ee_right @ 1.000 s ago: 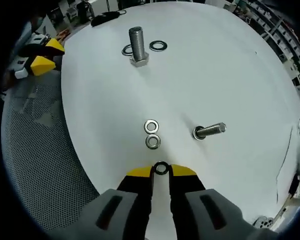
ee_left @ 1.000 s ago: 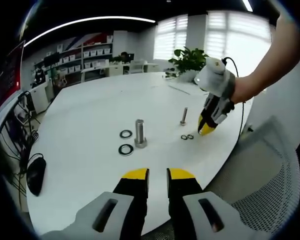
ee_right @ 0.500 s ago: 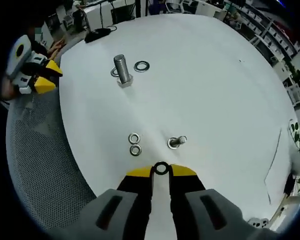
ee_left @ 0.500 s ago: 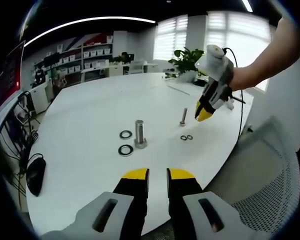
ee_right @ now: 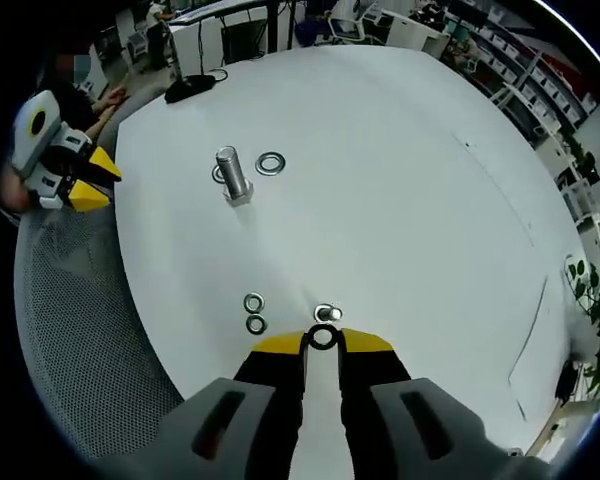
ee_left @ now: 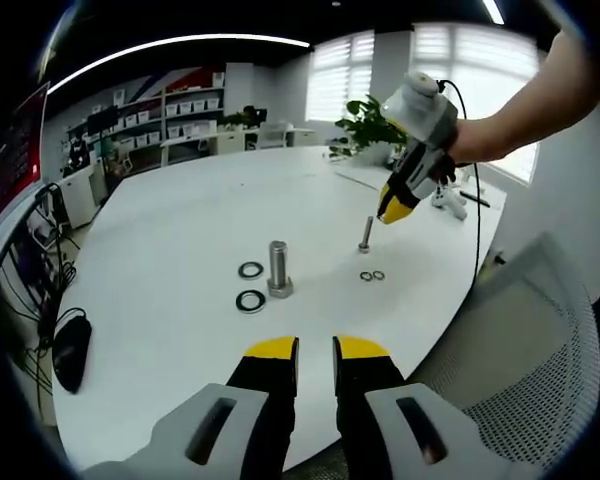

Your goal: Place the washer onto the threaded stud by aligning its center hole with the stud, sliding it down to the base, and recovering from edge contact or off-axis alignment until the washer reaches the visible bottom stop.

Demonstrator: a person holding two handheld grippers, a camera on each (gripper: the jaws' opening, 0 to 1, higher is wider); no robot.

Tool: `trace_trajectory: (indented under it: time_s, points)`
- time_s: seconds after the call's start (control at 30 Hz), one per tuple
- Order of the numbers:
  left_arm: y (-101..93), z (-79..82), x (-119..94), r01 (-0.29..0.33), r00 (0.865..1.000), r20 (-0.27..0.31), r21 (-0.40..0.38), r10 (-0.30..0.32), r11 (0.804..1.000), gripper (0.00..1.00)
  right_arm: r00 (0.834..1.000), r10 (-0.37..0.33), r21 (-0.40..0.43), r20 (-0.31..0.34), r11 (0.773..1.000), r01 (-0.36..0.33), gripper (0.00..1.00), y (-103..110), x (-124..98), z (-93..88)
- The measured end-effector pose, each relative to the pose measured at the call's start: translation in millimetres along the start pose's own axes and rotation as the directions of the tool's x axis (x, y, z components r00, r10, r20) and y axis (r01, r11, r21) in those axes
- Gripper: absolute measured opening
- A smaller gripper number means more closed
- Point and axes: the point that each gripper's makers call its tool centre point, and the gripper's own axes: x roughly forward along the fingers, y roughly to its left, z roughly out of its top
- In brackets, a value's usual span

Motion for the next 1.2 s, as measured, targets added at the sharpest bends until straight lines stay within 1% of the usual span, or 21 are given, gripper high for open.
trace_trajectory:
  time_s: [0.13, 0.47, 0.63, 0.93, 1.2]
  points:
    - [-0.4, 0.0, 0, 0.002, 1.000, 0.000, 0.001, -0.002, 1.000, 0.11, 1.000, -0.014, -0.027, 0.005, 1.000, 0.014, 0.14, -3, 0, 3.6]
    - [-0.7, -0.4, 0, 0.002, 1.000, -0.004, 0.005, -0.002, 1.000, 0.11, 1.000, -0.007, -0.025, -0.001, 1.000, 0.007, 0.14, -7, 7, 10.5]
    - [-0.5, -0.3, 0, 0.000, 1.000, -0.004, 0.006, 0.000, 1.000, 0.11, 1.000, -0.004, -0.030, -0.031, 1.000, 0.003, 0.14, -8, 13, 6.2]
    - [0.0, -0.2, 0, -0.004, 1.000, -0.004, 0.006, 0.004, 1.000, 0.10, 0.999, 0.011, -0.039, -0.050, 0.999, -0.013, 0.14, -7, 19, 4.6]
    - [0.5, -1.4, 0, -0.006, 1.000, -0.009, 0.006, 0.006, 1.000, 0.10, 0.995, 0.025, -0.071, -0.099, 0.997, -0.032, 0.14, -8, 33, -3.1]
